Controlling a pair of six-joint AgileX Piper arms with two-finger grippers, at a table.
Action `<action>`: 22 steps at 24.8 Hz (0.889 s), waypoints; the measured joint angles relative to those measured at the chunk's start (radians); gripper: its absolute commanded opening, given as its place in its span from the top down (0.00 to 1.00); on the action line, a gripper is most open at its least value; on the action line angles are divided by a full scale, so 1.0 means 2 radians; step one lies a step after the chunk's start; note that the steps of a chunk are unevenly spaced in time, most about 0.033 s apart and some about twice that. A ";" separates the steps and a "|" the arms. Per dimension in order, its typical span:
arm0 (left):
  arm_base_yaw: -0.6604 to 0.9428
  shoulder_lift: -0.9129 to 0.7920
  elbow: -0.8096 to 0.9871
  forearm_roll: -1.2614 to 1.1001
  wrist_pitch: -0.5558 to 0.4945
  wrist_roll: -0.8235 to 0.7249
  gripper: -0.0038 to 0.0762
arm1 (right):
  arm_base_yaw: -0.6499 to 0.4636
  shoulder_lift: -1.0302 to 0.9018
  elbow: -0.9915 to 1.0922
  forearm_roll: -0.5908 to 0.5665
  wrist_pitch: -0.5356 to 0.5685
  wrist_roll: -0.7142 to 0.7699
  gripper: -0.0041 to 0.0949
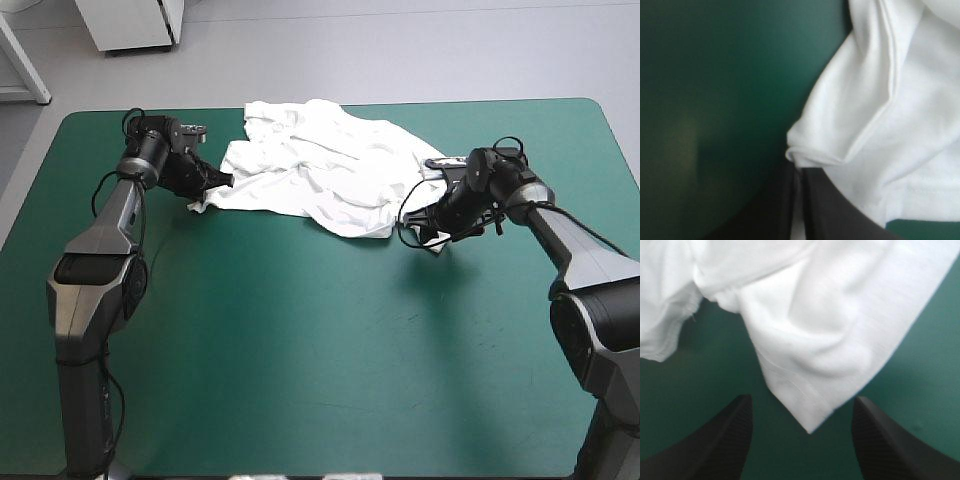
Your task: Fold the cloth
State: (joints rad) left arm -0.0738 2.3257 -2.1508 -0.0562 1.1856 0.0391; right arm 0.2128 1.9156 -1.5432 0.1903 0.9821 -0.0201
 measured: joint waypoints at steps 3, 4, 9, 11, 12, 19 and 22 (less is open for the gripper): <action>0.000 0.000 0.000 -0.003 -0.001 0.000 0.96 | 0.010 0.011 -0.003 -0.004 -0.007 0.004 0.42; 0.000 0.000 0.000 -0.004 -0.003 0.000 0.96 | 0.012 0.017 -0.004 -0.007 -0.006 0.010 0.43; 0.000 0.000 0.000 -0.010 -0.005 0.001 0.96 | 0.012 0.037 -0.012 -0.017 0.001 0.017 0.59; 0.000 0.000 0.000 -0.010 -0.006 0.001 0.96 | 0.013 0.042 -0.015 -0.024 0.007 0.022 0.85; 0.000 0.000 0.000 -0.010 -0.006 0.001 0.96 | 0.014 0.047 -0.018 -0.036 0.012 0.023 0.94; 0.001 0.000 -0.003 -0.011 -0.004 0.001 0.96 | 0.022 0.049 -0.027 -0.069 0.021 0.025 0.98; 0.003 0.000 -0.012 -0.019 0.003 0.005 0.96 | 0.024 0.046 -0.042 -0.066 0.035 0.025 0.98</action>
State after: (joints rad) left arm -0.0675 2.3263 -2.1747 -0.0947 1.1911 0.0485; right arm 0.2605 2.0070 -1.6268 0.0587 1.0513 0.0304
